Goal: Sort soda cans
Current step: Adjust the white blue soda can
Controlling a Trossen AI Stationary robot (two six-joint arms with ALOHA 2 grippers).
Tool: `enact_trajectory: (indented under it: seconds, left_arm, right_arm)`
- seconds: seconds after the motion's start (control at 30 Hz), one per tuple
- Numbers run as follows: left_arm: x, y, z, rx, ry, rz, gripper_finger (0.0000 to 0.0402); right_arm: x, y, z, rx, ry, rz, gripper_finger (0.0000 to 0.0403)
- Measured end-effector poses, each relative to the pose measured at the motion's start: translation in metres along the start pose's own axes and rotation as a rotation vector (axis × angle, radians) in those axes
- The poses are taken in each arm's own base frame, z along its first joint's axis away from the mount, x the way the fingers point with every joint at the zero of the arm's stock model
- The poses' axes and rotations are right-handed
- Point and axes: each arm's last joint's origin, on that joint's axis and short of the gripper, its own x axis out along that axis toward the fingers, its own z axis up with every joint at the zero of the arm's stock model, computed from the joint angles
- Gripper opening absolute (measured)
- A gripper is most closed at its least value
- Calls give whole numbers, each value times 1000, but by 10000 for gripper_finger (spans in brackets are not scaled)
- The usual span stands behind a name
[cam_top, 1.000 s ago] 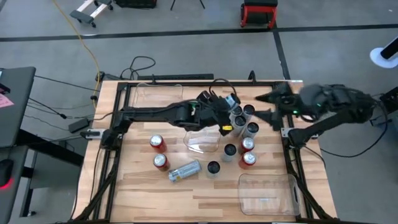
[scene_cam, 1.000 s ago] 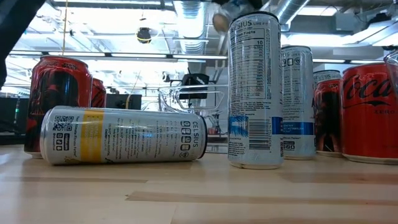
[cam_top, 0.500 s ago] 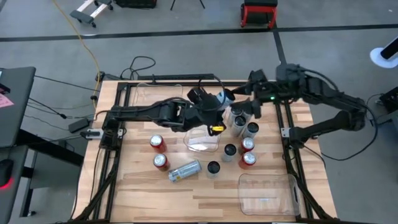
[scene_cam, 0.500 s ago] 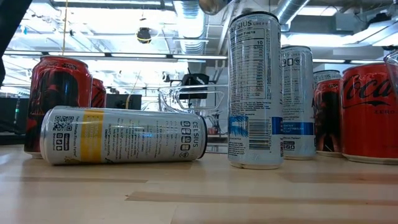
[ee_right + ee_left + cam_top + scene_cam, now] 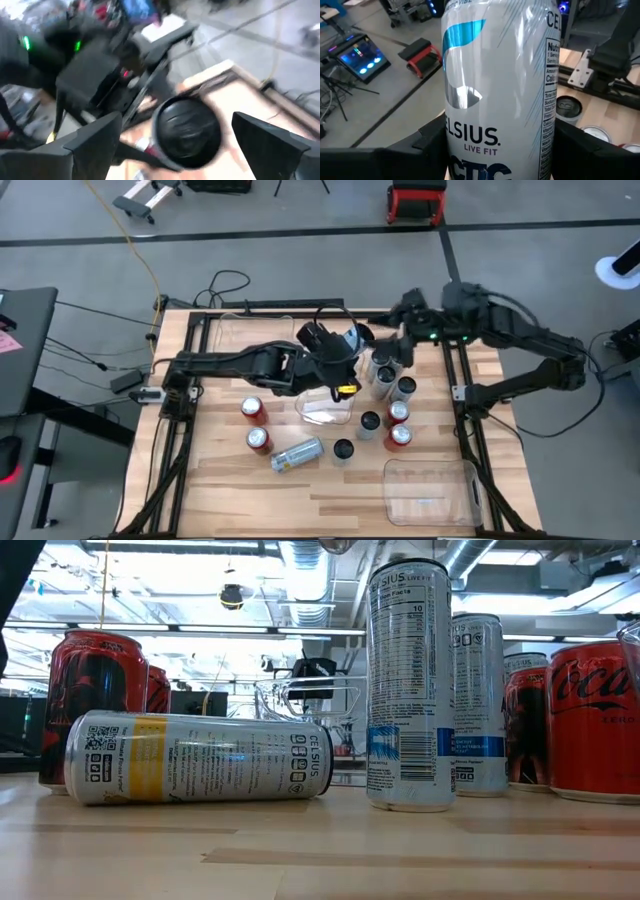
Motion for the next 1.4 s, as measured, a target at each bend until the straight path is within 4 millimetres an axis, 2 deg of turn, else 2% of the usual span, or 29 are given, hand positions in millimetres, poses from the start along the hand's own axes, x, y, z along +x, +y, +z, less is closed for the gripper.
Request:
enact_trajectory:
  seconds: [0.1, 0.2, 0.4, 0.67, 0.77, 0.9, 1.1, 1.27, 1.4]
  left_arm:
    - [-3, -2, 1, 10, -15, -8, 249]
    - [-3, -4, 3, 18, -34, -17, 249]
    - [-3, -4, 4, 24, -39, -13, 249]
    - [-3, -4, 5, 24, -43, -23, 249]
    - [-4, -4, 5, 21, -46, -20, 249]
    - [-4, -4, 4, 15, -38, -20, 249]
    - [-4, -4, 3, 11, -33, -17, 249]
    - [-2, -2, 2, 18, -19, -13, 252]
    - [-1, -1, -1, -5, 10, -12, 271]
  right_arm:
    - [-18, -6, 5, -14, -37, -59, 400]
    - [-19, -7, 4, -10, 1, -9, 400]
    - [4, -2, -6, 18, 114, 125, 400]
    - [34, 0, -16, 22, 180, 144, 400]
    - [38, 1, -14, 32, 161, 151, 397]
    - [39, 0, -14, 36, 156, 148, 363]
    - [39, -1, -14, 44, 160, 134, 257]
    - [40, -1, -14, 42, 155, 118, 251]
    - [41, -2, -15, 38, 151, 93, 251]
